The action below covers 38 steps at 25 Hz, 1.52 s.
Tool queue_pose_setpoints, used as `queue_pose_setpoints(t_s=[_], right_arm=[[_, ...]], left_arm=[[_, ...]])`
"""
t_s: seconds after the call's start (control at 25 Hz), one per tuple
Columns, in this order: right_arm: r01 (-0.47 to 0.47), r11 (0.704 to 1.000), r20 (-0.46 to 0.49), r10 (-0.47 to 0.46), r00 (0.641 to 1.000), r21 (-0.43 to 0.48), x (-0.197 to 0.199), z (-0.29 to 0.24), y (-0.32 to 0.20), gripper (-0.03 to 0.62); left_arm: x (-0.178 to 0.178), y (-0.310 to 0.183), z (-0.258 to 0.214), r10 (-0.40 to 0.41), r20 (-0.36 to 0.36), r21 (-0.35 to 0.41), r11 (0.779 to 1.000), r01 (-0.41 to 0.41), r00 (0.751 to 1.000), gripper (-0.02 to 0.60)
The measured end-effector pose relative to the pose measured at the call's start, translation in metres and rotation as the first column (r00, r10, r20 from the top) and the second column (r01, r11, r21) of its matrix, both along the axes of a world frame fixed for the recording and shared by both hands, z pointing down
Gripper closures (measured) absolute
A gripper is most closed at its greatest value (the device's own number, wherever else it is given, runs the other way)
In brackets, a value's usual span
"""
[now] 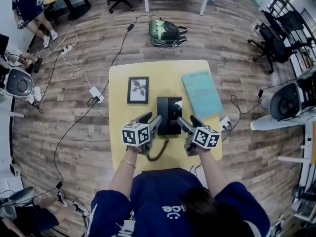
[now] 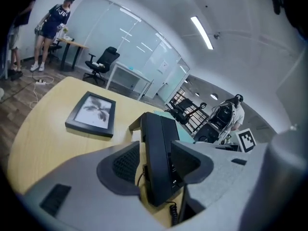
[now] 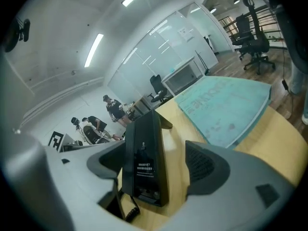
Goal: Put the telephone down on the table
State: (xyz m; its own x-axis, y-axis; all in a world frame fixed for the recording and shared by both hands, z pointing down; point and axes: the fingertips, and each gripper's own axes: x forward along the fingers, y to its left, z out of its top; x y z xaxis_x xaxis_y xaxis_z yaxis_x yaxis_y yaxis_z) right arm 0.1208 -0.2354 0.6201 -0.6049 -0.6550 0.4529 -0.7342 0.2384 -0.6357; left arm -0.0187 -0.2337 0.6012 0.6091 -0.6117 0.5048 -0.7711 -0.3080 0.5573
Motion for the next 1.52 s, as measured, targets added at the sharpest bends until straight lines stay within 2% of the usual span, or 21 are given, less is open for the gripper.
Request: queue_pose_setpoints(t_s=[0.2,0.48,0.76,1.0,1.28,1.36,1.4,1.44,1.48,1.52], right_arm=[[0.001,0.998,-0.021,0.0,1.0,0.064,0.006,-0.025,0.018,0.212],[-0.031,0.983,0.05,0.023,0.999,0.181,0.007,-0.076,0.043,0.215],[-0.026,0.968,-0.012,0.03,0.999,0.251,0.009,-0.103,0.066,0.221],[0.0,0.967,-0.052,0.014,0.999,0.256,0.008,-0.103,0.09,0.228],[0.032,0.959,-0.096,-0.005,0.995,0.281,-0.004,-0.104,0.1,0.319],[0.046,0.952,-0.131,-0.006,0.991,0.303,-0.008,-0.108,0.1,0.374],[0.051,0.948,-0.148,-0.004,0.989,0.313,-0.009,-0.11,0.1,0.406],[0.055,0.946,-0.164,-0.002,0.986,0.321,-0.01,-0.111,0.099,0.432],[0.058,0.944,-0.177,0.001,0.984,0.326,-0.01,-0.112,0.098,0.462],[0.057,0.943,-0.188,0.006,0.982,0.328,-0.01,-0.112,0.098,0.485]], left_arm=[[-0.004,0.023,-0.026,-0.007,0.038,0.096,0.995,0.003,0.999,0.391],[-0.006,0.053,-0.081,-0.087,-0.085,0.231,0.967,0.104,0.993,0.391],[-0.017,0.084,-0.098,-0.124,-0.055,0.26,0.956,0.135,0.991,0.391],[-0.018,0.104,-0.099,-0.142,-0.006,0.278,0.951,0.138,0.99,0.393],[-0.011,0.112,-0.097,-0.131,0.027,0.303,0.946,0.117,0.991,0.394],[-0.012,0.111,-0.098,-0.132,0.054,0.314,0.943,0.109,0.99,0.403],[-0.014,0.11,-0.097,-0.144,0.065,0.316,0.942,0.116,0.988,0.442],[-0.017,0.109,-0.097,-0.158,0.071,0.318,0.939,0.128,0.985,0.517],[-0.018,0.108,-0.098,-0.17,0.071,0.321,0.937,0.139,0.983,0.558],[-0.019,0.106,-0.099,-0.174,0.07,0.325,0.935,0.143,0.982,0.568]])
